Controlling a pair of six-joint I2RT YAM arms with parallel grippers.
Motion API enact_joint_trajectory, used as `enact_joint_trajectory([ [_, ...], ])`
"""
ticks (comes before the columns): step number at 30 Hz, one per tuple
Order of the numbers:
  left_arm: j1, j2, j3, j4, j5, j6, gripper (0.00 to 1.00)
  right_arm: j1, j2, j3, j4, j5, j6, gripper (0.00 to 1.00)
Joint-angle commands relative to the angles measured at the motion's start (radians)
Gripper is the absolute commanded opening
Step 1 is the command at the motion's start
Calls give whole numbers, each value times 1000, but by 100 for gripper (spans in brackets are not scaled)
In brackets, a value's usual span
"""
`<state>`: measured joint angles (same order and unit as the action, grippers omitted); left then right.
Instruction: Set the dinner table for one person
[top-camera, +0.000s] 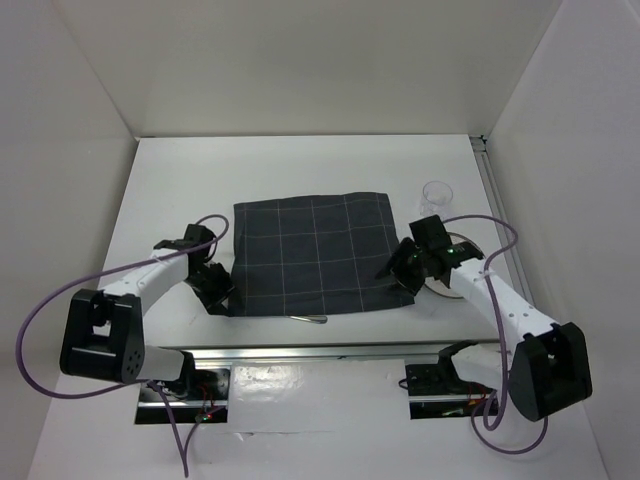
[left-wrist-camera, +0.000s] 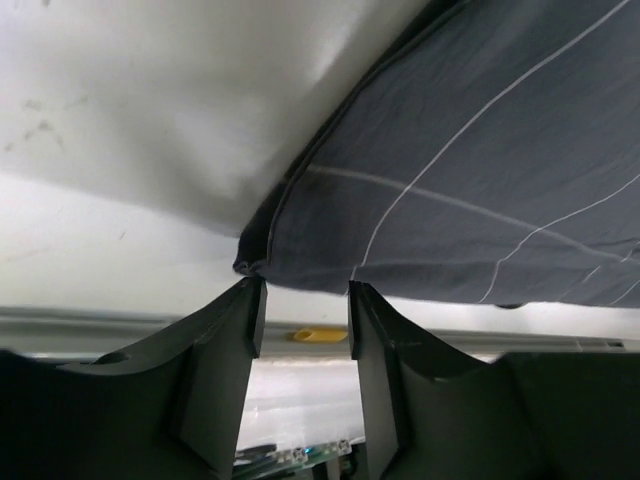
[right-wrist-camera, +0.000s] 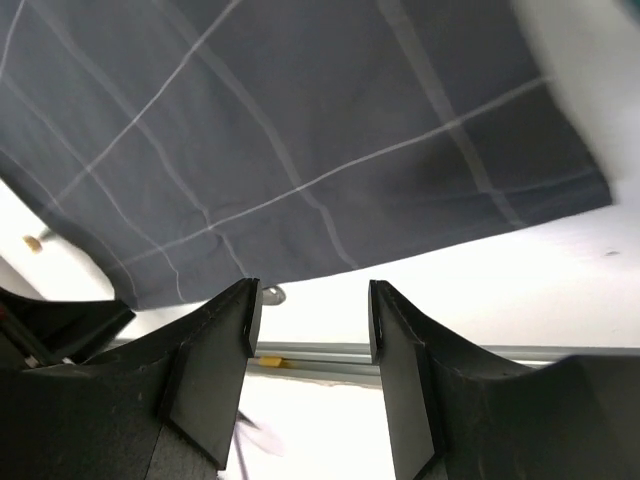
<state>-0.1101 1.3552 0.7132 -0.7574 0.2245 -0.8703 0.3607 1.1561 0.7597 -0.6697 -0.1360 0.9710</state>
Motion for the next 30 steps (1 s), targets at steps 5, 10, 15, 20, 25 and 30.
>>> enact_joint_trajectory([
  [5, -2, 44, -3, 46, -20, -19, 55, -234, -127, -111, 56, -161, -40, 60],
  [10, -2, -4, -3, 24, -21, -19, 68, -330, -127, -140, 68, -249, -91, 61],
  [15, -2, -36, -18, -17, -33, -55, 67, -355, -105, -140, 68, -249, -117, 61],
  [20, -2, -38, -50, 12, -65, -55, 60, -385, -95, -152, 97, -240, -126, 61],
  [25, -2, 32, -51, 46, -56, -55, 55, -404, -94, -201, 98, -238, -135, 69],
  [30, -2, -8, -61, 26, -65, -55, 59, -404, -127, -235, 78, -228, -135, 69],
])
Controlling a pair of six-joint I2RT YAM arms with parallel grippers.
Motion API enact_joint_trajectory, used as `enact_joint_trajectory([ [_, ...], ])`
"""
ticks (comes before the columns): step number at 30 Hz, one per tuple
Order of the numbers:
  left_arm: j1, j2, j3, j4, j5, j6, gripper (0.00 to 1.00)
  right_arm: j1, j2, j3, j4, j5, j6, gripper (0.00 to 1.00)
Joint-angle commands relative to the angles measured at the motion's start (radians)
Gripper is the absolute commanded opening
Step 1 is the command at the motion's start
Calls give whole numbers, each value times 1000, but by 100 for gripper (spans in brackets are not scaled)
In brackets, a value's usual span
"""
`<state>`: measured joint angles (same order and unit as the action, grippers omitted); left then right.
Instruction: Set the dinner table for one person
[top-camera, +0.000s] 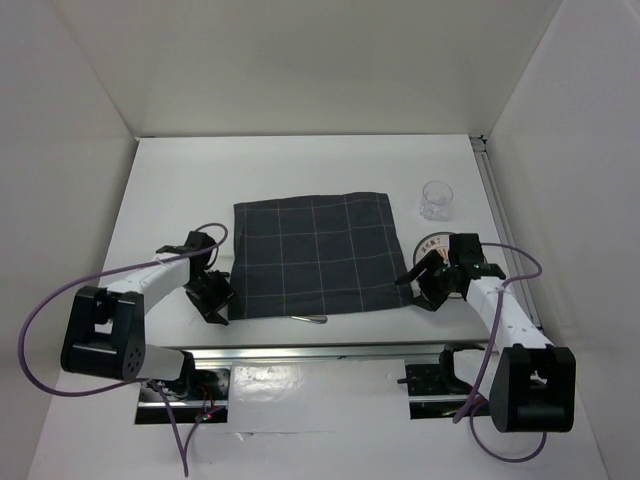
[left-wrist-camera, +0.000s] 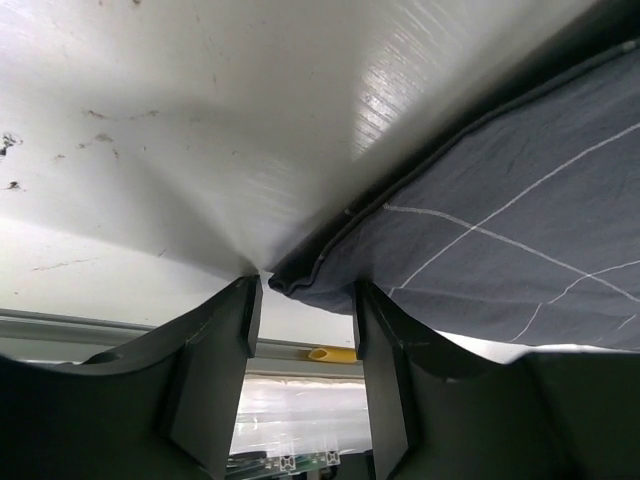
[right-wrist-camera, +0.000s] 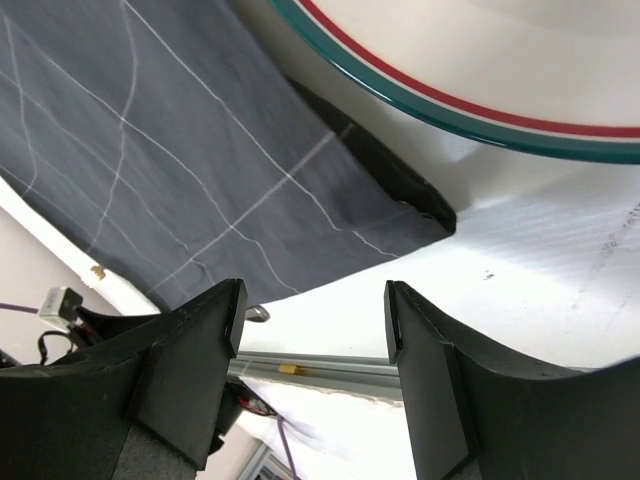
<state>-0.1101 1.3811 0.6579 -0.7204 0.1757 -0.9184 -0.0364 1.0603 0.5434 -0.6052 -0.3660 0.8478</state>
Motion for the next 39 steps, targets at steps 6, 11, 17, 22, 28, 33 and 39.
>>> enact_joint_trajectory([
  [6, -2, 24, -17, 22, -16, -16, 43, -7, -51, -66, 50, 4, -12, 69],
  [11, -2, 33, 3, 22, -16, -16, 8, -7, -23, -108, 93, -5, -30, 68],
  [17, -2, 53, 71, 13, -25, -7, 0, -7, -11, -169, 154, -5, -30, 56],
  [22, -2, 62, 109, 4, -25, 3, 0, -7, -58, -212, 179, 13, -20, 52],
  [28, -11, 62, 140, -14, -16, 21, 0, -7, -94, -261, 304, 71, 42, 52],
  [33, -11, 62, 160, -14, -16, 30, 0, -7, -83, -261, 364, 91, 53, 23],
  [39, -11, 62, 265, -94, -74, 64, 0, -7, -83, -89, 320, 117, -83, 0],
])
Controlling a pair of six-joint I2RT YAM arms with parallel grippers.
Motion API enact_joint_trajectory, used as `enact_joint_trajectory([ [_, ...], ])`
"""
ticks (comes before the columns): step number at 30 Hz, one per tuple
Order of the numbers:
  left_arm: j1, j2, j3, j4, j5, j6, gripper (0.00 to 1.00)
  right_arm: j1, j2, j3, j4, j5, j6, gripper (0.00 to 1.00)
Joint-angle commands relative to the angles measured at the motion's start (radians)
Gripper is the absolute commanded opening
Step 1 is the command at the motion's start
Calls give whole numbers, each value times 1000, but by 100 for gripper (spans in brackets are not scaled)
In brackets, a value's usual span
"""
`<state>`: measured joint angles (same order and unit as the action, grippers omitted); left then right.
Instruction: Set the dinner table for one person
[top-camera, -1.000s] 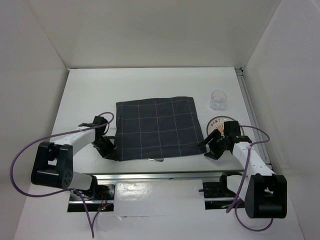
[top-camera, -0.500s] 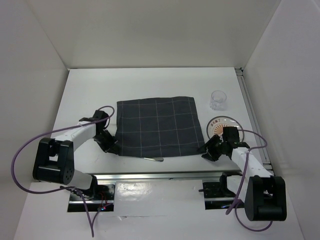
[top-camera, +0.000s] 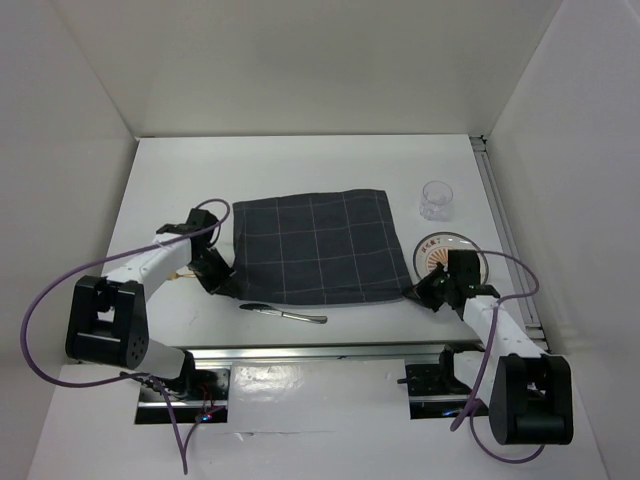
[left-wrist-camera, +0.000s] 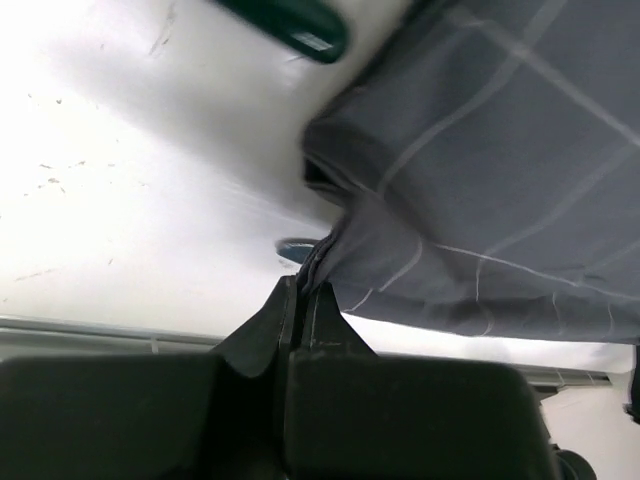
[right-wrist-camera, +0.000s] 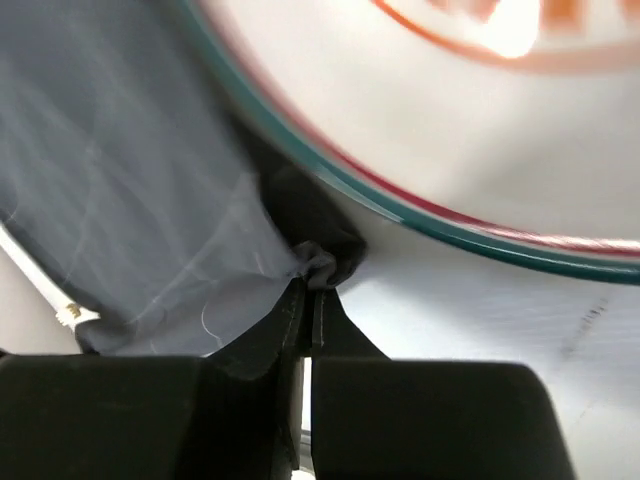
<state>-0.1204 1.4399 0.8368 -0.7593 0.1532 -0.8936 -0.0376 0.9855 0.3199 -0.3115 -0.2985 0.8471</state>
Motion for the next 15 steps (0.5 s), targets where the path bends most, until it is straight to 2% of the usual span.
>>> enact_joint_trajectory([
  [1, -1, 4, 117, -69, -52, 48, 0, -5, -8, 175, 9, 64, -101, 0],
  [5, -1, 19, 353, -165, -110, 82, 0, -5, 39, 401, -47, 64, -184, 0],
  [8, 19, 56, 658, -176, -110, 91, 0, -5, 131, 603, -76, 53, -215, 0],
  [10, 30, 117, 801, -208, -98, 117, 0, -5, 159, 738, -87, 36, -238, 0],
  [11, 40, 140, 874, -227, -98, 117, 0, -5, 168, 778, -96, 27, -238, 0],
  [12, 41, 164, 1016, -262, -84, 136, 0, -5, 177, 818, -97, 16, -249, 0],
  [15, 50, 223, 1224, -314, -73, 160, 0, -5, 189, 953, -141, 16, -270, 0],
])
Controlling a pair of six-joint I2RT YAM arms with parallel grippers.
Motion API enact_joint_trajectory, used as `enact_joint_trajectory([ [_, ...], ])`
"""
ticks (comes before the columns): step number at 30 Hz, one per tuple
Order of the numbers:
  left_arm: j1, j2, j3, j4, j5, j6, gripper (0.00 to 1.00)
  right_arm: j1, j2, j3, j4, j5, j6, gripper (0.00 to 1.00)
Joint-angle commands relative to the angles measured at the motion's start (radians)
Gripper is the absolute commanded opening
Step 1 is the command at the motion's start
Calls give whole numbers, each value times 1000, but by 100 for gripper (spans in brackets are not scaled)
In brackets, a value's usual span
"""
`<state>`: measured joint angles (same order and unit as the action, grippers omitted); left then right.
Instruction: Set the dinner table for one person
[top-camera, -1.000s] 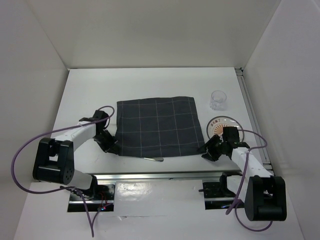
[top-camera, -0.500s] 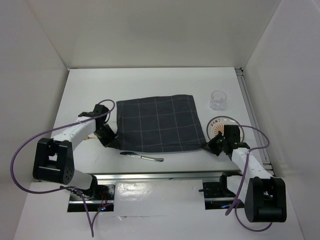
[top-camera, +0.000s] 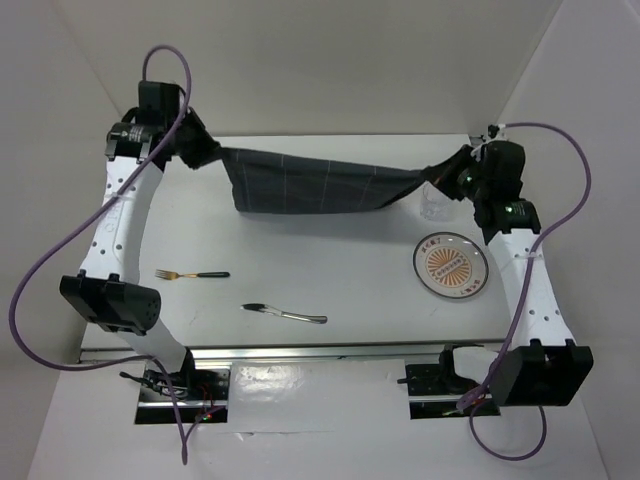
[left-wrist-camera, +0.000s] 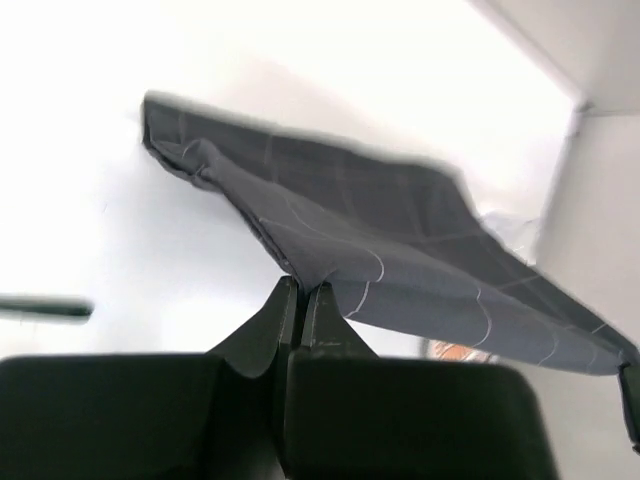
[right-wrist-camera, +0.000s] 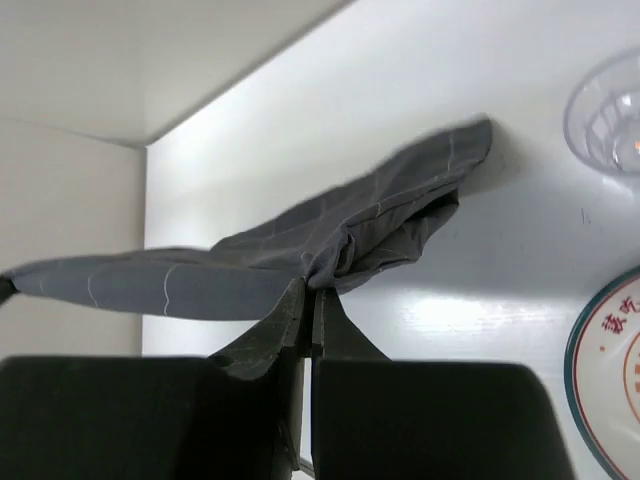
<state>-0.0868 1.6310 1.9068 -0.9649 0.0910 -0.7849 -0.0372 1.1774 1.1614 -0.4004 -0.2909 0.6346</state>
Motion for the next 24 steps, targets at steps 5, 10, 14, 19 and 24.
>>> enact_joint_trajectory([
  [5, 48, -51, 195, -83, -26, 70, 0, -6, -25, 290, -142, 9, -96, 0],
  [10, 70, -189, 110, 0, -68, 59, 0, -6, -36, 426, -239, -1, -139, 0],
  [14, 70, -198, 143, 0, -62, 59, 0, -6, -36, 477, -278, -11, -139, 0],
  [19, 70, -162, 156, 20, -34, 88, 0, -6, 19, 486, -195, -1, -139, 0],
  [24, 70, -50, 204, 52, -4, 111, 0, -6, 131, 540, -86, -37, -139, 0],
])
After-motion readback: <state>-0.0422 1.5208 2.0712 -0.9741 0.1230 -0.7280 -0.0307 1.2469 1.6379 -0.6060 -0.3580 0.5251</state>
